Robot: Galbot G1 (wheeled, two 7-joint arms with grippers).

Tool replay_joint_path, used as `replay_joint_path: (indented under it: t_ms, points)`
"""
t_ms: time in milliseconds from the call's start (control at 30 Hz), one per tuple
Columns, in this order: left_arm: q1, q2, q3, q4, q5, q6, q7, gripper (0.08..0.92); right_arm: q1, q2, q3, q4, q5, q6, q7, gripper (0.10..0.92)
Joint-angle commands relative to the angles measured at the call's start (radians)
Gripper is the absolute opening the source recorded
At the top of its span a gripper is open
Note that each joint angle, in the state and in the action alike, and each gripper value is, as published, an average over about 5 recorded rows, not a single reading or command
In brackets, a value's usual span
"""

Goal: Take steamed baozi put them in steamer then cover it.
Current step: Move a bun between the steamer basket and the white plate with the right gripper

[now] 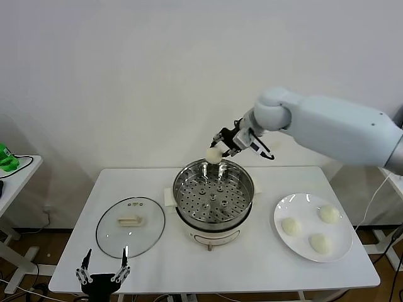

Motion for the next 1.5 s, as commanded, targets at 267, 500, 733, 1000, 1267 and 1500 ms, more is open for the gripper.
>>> replay_joint_path:
  t_ms: [267,500,733,1000,1267,1500]
  points:
    - [-0.009,-0.008,-0.003,0.017,0.0,0.001,-0.001,0.823,-0.118,0.058,0.018,-0.083,-0.317,0.22,0.084,0.484]
    - [-0.007,-0.011,-0.006,0.021,-0.004,0.0,-0.002,0.823,-0.167,0.082,0.047,-0.132,-0.376,0.257,0.099,0.484]
    - [-0.015,-0.012,-0.006,0.028,-0.007,0.0,-0.003,0.823,-0.194,0.113,0.075,-0.202,-0.436,0.29,0.111,0.484]
    - [-0.027,-0.01,-0.008,0.039,-0.012,0.001,-0.002,0.823,-0.206,0.133,0.086,-0.252,-0.456,0.308,0.121,0.484]
    - [-0.036,-0.009,-0.01,0.047,-0.016,0.001,-0.002,0.823,-0.22,0.175,0.107,-0.313,-0.482,0.327,0.135,0.484]
    - [-0.039,-0.009,-0.013,0.05,-0.017,0.001,-0.003,0.823,-0.224,0.195,0.108,-0.324,-0.476,0.334,0.137,0.507]
